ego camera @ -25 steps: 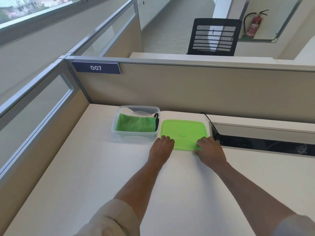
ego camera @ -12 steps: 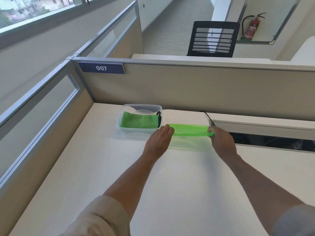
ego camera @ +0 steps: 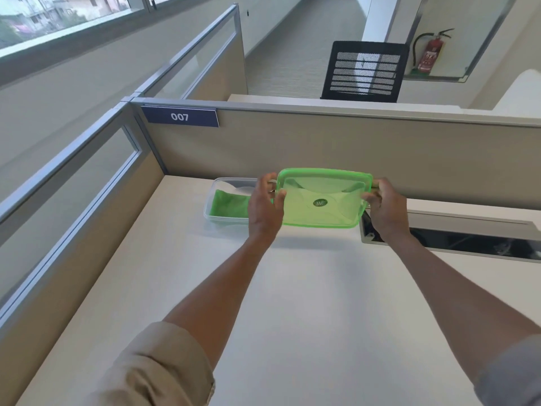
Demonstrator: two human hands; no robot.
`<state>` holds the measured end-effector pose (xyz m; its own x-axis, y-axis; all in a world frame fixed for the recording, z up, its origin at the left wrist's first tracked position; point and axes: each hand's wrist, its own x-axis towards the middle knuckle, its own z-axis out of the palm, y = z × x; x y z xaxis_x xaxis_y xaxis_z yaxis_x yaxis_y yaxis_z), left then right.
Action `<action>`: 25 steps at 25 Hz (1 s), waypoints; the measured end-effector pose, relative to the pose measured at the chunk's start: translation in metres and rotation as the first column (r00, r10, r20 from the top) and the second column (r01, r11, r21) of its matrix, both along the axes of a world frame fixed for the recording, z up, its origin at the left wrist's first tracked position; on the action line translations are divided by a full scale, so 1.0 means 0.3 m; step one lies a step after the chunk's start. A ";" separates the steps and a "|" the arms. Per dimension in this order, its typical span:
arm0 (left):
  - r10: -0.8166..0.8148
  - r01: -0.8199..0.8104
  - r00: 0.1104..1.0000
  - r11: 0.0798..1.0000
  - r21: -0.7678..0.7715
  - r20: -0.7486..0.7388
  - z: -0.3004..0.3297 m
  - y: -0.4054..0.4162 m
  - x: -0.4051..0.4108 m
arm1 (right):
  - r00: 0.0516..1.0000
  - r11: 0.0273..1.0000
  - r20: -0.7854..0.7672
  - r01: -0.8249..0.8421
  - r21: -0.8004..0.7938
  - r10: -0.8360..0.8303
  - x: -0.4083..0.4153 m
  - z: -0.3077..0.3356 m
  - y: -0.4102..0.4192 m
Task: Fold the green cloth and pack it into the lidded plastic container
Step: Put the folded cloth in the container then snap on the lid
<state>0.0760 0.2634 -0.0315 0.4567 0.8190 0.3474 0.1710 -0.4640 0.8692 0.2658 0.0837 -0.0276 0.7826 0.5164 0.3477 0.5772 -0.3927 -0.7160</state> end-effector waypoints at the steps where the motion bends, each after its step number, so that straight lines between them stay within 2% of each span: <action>1: 0.025 -0.024 0.999 0.998 -0.065 0.025 0.008 0.016 -0.004 | 0.999 1.000 -0.034 0.002 0.031 -0.001 -0.009 0.007 0.018; 4: 0.062 -0.058 0.998 0.988 -0.142 0.025 0.011 0.075 -0.038 | 0.991 0.994 -0.137 0.016 0.108 -0.001 -0.047 0.021 0.098; 8: 0.134 -0.137 0.991 0.977 -0.164 -0.028 0.007 0.158 -0.107 | 0.974 0.993 -0.225 0.037 0.115 -0.011 -0.101 0.009 0.223; 13: 0.195 -0.208 0.962 0.977 -0.045 -0.193 -0.015 0.275 -0.183 | 0.952 0.992 -0.306 0.023 0.123 0.016 -0.180 -0.033 0.374; 18: 0.213 -0.218 0.897 0.975 0.033 -0.388 -0.034 0.358 -0.227 | 0.945 0.993 -0.310 -0.116 -0.011 0.107 -0.232 -0.087 0.495; 25: 0.202 -0.217 0.807 0.975 0.038 -0.555 -0.099 0.434 -0.240 | 0.954 0.974 -0.284 -0.151 -0.170 0.099 -0.277 -0.160 0.602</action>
